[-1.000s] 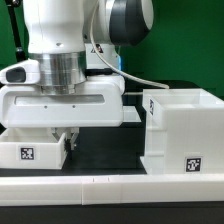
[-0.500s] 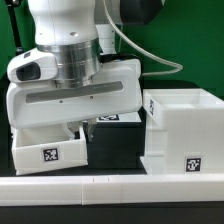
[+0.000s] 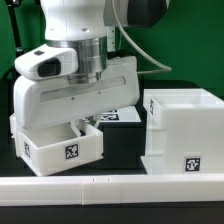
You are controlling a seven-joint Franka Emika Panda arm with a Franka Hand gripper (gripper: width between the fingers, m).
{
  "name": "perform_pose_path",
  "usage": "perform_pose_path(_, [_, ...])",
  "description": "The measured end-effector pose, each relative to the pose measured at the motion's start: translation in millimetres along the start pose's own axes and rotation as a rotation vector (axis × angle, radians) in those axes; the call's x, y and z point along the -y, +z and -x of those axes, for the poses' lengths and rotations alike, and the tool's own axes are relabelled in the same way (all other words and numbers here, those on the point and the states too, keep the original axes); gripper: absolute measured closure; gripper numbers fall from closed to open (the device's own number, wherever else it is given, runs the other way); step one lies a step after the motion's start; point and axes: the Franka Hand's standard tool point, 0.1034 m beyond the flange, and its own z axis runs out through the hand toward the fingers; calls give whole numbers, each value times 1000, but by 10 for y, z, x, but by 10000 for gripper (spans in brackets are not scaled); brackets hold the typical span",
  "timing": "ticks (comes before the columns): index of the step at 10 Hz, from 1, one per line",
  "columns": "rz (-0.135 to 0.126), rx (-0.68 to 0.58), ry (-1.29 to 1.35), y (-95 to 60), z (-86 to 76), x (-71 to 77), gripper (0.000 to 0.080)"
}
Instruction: Assemble drawer
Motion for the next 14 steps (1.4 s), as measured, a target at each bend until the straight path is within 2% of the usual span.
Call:
perform_pose_path(1, [7,-1,-102,9,63,23,758])
perform_pose_path(2, [2,4,-149,14,104,50,758])
perform_pose_path(5, [7,19,-348,28,137,22,758])
perform_pose_path(8, [47,43,-677,63,102,16,758])
perform_pose_path(12, [48,70,-841,74,144,-22,758])
perform_pose_path(14, [40,67,-845,98,57,30,758])
